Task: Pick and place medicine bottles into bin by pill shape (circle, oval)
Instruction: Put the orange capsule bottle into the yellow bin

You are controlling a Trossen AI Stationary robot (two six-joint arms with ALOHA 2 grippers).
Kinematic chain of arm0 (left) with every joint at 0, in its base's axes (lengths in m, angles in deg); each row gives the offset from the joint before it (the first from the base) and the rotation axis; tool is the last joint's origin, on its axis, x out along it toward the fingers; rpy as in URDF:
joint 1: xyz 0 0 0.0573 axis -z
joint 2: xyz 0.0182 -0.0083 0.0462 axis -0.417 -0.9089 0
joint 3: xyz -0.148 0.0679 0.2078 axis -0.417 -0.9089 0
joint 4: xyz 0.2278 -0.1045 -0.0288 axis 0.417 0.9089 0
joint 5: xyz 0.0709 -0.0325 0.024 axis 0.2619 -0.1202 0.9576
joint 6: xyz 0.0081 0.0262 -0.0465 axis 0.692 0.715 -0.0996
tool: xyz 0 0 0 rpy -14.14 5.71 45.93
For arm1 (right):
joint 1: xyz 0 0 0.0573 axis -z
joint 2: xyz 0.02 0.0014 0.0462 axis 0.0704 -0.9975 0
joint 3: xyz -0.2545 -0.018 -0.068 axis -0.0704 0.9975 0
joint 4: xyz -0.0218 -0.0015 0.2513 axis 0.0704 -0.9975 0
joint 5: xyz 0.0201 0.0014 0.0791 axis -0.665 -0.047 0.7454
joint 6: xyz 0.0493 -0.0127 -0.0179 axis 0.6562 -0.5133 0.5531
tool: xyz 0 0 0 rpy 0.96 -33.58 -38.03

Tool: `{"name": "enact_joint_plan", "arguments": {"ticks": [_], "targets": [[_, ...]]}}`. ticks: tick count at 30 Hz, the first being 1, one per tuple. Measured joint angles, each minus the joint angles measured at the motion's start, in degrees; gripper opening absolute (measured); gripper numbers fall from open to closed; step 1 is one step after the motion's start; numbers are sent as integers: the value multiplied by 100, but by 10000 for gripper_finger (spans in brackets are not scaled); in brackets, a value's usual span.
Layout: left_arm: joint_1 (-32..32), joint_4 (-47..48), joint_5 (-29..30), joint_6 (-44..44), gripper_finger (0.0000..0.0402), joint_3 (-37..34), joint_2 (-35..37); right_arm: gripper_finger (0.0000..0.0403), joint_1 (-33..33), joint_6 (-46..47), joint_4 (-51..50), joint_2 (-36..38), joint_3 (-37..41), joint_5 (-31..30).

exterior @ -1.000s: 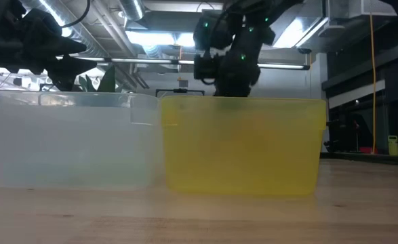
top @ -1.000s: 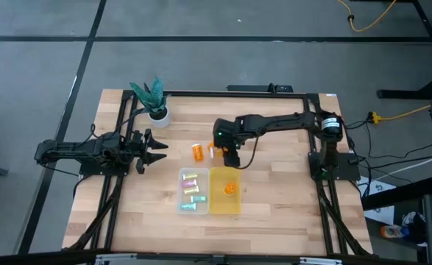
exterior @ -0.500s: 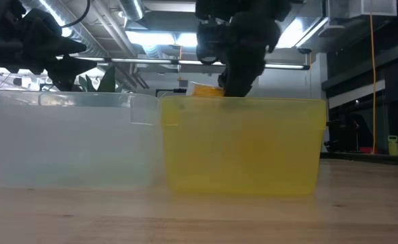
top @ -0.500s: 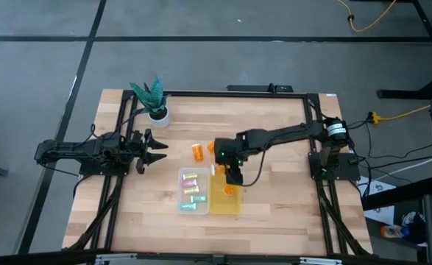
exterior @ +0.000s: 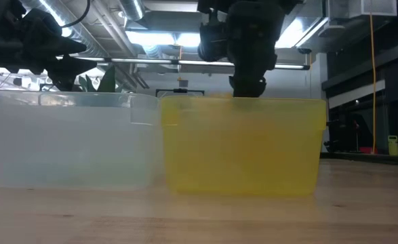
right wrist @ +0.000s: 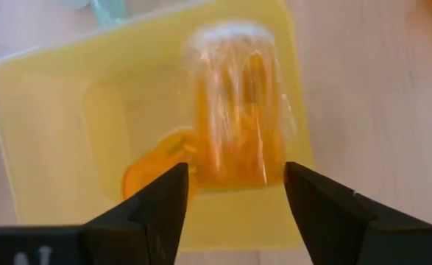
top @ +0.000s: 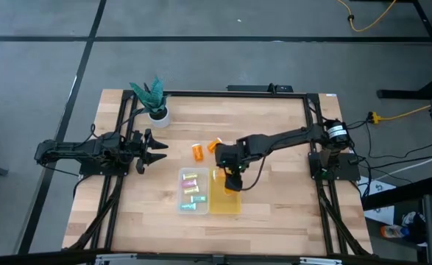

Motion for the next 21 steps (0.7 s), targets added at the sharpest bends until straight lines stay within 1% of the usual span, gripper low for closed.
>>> {"name": "enact_joint_plan", "arguments": {"ticks": [5, 12, 18, 21], "targets": [[1, 2, 0, -4, 190, 0, 0, 238, 9, -35, -92, 0, 0, -2], [1, 1, 0, -9, 190, 0, 0, 241, 9, -378, -41, 0, 0, -29], [0, 0, 0, -11, 190, -1, 0, 242, 9, -852, 585, 0, 0, -574], [0, 0, 0, -11, 190, -1, 0, 242, 9, -1250, 1071, 0, 0, -1000]]}}
